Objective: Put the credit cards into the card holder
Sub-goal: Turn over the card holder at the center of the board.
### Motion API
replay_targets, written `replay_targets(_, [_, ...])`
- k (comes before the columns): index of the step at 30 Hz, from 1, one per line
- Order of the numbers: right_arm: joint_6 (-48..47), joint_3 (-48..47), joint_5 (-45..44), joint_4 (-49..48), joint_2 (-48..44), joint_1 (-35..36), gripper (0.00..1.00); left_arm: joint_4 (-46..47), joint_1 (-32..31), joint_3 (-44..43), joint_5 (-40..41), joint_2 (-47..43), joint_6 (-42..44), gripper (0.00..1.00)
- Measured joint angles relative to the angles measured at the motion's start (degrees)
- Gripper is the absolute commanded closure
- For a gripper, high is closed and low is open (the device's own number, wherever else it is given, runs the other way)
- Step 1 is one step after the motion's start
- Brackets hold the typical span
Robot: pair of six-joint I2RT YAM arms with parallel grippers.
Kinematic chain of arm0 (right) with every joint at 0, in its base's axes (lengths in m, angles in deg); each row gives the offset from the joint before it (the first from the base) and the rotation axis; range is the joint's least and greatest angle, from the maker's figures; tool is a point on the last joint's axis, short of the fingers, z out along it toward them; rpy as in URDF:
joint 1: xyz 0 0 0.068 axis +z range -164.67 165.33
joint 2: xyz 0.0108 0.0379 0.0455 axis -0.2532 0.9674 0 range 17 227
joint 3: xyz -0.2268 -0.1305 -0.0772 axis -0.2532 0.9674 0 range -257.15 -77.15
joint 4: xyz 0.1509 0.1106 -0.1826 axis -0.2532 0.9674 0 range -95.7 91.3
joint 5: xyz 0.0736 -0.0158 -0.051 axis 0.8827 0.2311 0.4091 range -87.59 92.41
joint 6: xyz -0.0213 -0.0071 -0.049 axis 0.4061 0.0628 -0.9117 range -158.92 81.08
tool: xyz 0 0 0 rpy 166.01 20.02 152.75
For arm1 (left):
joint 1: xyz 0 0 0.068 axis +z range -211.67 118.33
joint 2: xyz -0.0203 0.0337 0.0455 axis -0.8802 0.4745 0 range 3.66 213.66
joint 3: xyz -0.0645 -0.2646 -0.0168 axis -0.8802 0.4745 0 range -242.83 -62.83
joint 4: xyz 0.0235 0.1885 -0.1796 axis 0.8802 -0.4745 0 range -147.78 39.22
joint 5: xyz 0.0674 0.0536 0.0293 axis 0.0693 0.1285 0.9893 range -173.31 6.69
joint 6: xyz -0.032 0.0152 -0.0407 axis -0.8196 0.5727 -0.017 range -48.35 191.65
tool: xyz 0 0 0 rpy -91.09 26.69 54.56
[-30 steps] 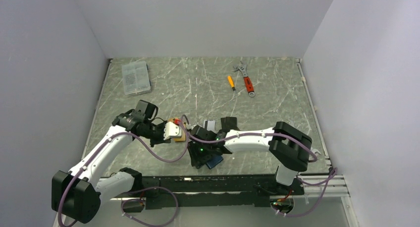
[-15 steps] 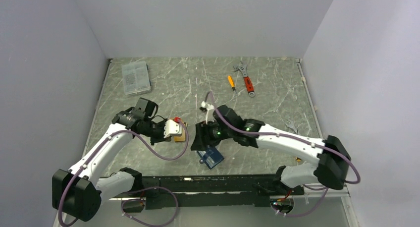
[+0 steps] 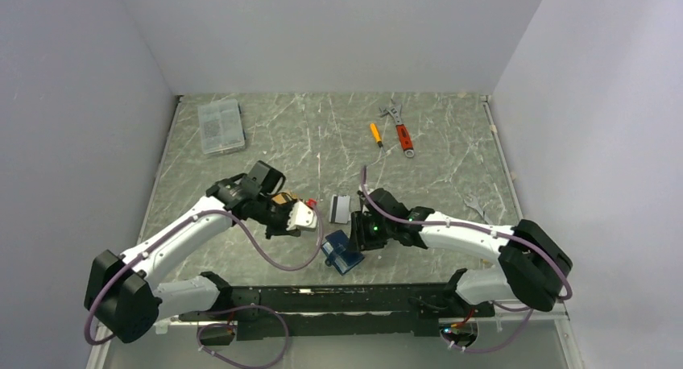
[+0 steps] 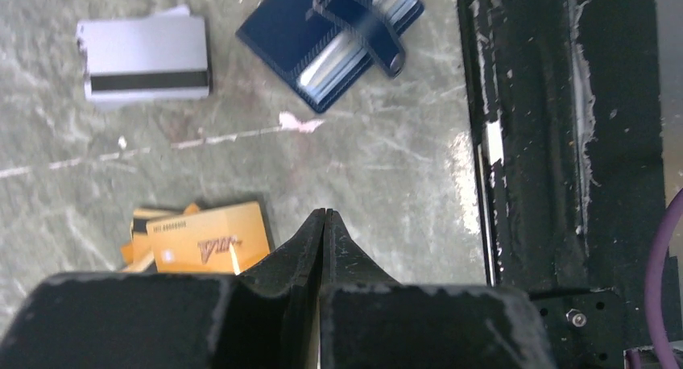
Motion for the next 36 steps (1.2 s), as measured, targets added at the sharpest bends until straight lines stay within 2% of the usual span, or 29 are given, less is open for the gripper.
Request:
replay_targets(6, [1.8, 0.0, -3.4, -1.9, 3.9, 4.9, 0.70, 2.2, -7.0, -3.5, 0.5, 4.7, -1.9, 0.94])
replay_targets(12, [4.3, 0.0, -5.2, -4.4, 6.2, 6.6, 0.69, 4.6, -12.7, -3.9, 1.3, 9.4, -2.4, 0.95])
replay_targets(23, [5.8, 2.9, -3.7, -8.2, 4.2, 5.4, 0.66, 10.4, -21.3, -4.1, 6.0, 20.4, -0.9, 0.96])
replay_targets(27, [5.6, 3.7, -1.8, -8.1, 2.9, 3.4, 0.59, 10.7, -22.7, -4.5, 8.3, 23.0, 0.0, 0.96])
replay_targets(29, [5.3, 5.3, -1.2, -7.7, 0.4, 0.8, 0.50, 10.7, -23.4, -4.5, 9.5, 23.8, 0.6, 0.96])
replay_targets(32, [5.0, 8.4, -0.4, -6.8, -4.3, -4.1, 0.42, 10.9, -24.7, -4.4, 11.6, 24.4, 1.4, 0.96])
replay_targets(36, [4.7, 11.5, 2.1, -7.6, -6.2, -7.8, 0.39, 10.9, -26.0, -3.8, 13.4, 24.5, 2.2, 0.96])
